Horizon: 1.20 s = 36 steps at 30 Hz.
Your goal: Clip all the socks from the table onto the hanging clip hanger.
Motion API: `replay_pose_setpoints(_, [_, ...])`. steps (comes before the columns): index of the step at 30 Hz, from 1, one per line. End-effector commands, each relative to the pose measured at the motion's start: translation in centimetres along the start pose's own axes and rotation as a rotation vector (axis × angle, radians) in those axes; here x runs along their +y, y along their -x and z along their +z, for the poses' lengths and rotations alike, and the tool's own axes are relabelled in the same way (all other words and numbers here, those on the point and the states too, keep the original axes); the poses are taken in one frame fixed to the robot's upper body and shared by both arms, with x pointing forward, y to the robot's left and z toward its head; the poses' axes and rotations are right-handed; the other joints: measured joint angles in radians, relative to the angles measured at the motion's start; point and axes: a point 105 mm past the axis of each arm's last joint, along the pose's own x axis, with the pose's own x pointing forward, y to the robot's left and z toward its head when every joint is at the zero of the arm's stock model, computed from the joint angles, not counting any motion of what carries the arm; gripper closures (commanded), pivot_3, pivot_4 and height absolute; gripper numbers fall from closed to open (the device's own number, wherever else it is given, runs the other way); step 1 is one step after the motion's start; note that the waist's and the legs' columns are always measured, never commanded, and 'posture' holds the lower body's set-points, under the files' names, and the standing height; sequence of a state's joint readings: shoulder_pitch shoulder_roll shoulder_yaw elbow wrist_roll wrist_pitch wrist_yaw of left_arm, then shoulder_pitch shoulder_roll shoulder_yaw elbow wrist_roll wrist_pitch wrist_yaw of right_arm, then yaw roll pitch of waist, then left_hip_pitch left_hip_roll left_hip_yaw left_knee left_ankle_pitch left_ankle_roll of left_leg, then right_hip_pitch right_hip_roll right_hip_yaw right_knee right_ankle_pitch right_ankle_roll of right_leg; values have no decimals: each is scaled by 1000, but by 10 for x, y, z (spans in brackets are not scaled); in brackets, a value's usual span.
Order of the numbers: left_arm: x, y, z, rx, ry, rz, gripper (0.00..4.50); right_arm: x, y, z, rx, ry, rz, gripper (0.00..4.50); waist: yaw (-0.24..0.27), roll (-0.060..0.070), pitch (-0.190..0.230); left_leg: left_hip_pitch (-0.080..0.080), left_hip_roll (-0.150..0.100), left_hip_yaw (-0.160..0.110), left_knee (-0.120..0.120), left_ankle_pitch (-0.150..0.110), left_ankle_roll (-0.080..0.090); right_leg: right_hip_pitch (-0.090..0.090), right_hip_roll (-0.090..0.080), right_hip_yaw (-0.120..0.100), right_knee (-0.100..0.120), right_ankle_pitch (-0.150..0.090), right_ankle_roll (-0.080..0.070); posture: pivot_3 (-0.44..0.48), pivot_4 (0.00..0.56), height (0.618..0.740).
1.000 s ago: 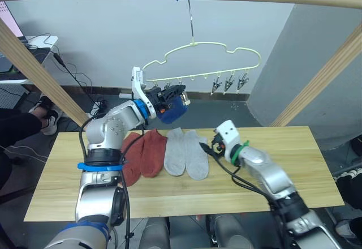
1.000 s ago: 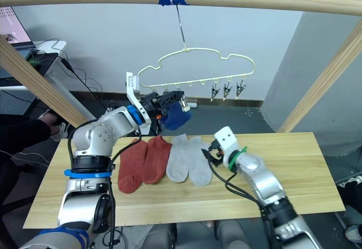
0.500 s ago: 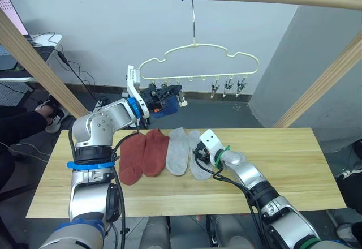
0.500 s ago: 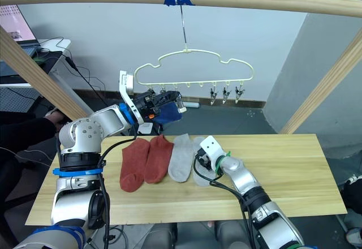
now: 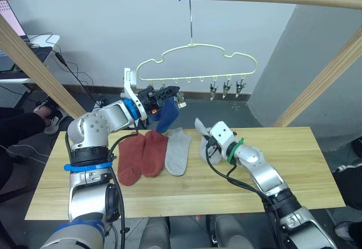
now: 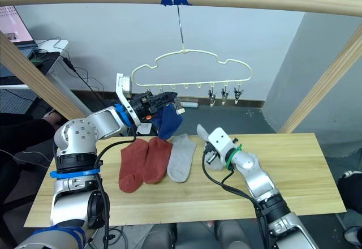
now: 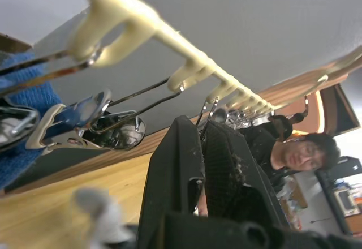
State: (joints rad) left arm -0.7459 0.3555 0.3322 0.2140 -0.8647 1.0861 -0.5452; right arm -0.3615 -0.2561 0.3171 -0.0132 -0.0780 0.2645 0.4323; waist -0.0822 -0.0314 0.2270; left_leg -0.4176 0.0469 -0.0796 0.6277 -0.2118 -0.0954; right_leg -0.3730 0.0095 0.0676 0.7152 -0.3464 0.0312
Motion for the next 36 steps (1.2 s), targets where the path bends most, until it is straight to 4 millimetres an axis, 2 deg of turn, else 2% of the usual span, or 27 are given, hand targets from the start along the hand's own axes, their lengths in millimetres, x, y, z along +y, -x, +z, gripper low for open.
replay_pose_setpoints(1, [2,2,6,-23,16,6,4386,2,10,35,-106,69,-32,4490,1,0,0,0,0,0,0,0,0,0,0,0,0,0,0,-49,203,740])
replay_pose_setpoints(6, [1,-3,6,-31,29,-3,4386,13,12,54,-146,105,-23,4490,2,0,0,0,-1,1,1,0,0,0,-1,1,0,0,0,-60,202,740])
replay_pose_setpoints(10, [1,-6,10,-66,47,-10,4386,20,12,58,-152,118,-3,4490,2,0,0,0,-1,0,1,0,0,0,-1,0,0,0,0,-67,202,740])
replay_pose_setpoints(21, [-5,-9,9,-51,47,-29,4386,16,8,59,-144,197,-24,4490,1,0,0,0,-1,0,0,0,0,0,-1,0,0,0,0,-66,201,740])
replay_pose_setpoints(28, [-4,-9,7,-47,47,-26,4386,9,6,62,-127,388,-72,4490,1,0,0,0,-1,0,0,0,0,0,-1,0,0,0,0,-64,205,740])
replay_pose_setpoints(36, [-4,-10,5,-43,51,-26,4386,10,-3,71,-141,425,-96,4490,0,0,0,0,-1,1,0,0,-1,0,-1,1,-1,0,0,-69,207,740])
